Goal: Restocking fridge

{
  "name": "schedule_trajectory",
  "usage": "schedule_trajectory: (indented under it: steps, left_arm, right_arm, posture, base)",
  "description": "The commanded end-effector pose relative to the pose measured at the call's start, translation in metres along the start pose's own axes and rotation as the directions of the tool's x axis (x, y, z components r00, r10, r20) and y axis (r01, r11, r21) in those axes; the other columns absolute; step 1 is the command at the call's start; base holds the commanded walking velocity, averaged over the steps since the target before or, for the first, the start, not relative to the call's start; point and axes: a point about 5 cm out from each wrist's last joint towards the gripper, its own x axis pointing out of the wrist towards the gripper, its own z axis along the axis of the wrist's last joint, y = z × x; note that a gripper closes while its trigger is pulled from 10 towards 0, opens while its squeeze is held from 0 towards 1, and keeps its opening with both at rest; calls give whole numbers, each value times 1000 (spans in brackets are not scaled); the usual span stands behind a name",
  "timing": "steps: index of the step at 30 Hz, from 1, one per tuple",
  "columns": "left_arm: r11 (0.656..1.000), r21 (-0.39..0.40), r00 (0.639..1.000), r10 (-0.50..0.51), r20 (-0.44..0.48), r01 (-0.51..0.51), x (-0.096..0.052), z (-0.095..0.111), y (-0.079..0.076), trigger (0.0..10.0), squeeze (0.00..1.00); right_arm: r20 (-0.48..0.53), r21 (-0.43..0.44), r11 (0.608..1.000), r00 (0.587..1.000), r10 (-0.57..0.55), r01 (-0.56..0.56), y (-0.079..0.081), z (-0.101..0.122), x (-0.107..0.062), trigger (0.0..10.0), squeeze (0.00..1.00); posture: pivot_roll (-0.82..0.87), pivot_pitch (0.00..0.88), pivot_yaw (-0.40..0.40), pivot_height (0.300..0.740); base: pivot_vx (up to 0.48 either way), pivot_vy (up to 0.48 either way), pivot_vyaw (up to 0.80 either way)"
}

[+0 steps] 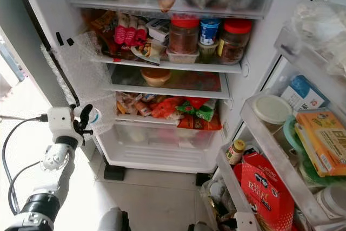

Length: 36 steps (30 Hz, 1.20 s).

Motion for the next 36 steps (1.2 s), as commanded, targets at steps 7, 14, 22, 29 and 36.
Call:
schedule_trajectory:
  steps: [7, 14, 22, 29, 36]
  left_arm:
    - [1000, 23, 1000, -8, 26, 7, 2, 7, 7, 10000, 0]
    - [1000, 26, 1000, -8, 25, 8, 4, 8, 6, 10000, 0]
    - [999, 29, 1000, -16, 18, 16, 4, 8, 5, 10000, 0]
    - [1000, 29, 1000, -5, 24, 4, 6, 11, 7, 10000, 0]
    - [1000, 31, 1000, 0, 26, -1, 4, 11, 9, 10000, 0]
  right_arm:
    - [-17, 0, 1000, 1000, 8, -8, 3, -7, -1, 10000, 0]
    - [-14, 5, 1000, 1000, 11, -11, 6, -7, 0, 10000, 0]
    - [-9, 10, 1000, 1000, 9, -9, 7, -5, 1, 10000, 0]
    - [-6, 11, 1000, 1000, 10, -10, 7, -3, 1, 10000, 0]
    - [-5, 8, 1000, 1000, 16, -16, 7, -2, 1, 10000, 0]
  posture:
    - [84, 69, -17, 671]
    - [86, 71, -6, 671]
    - [91, 76, -4, 671]
    - [104, 77, -9, 671]
    - [111, 84, -9, 671]
  base:
    - [0, 0, 0]
    - [0, 0, 0]
    - [0, 0, 0]
    - [0, 0, 0]
    - [0, 0, 0]
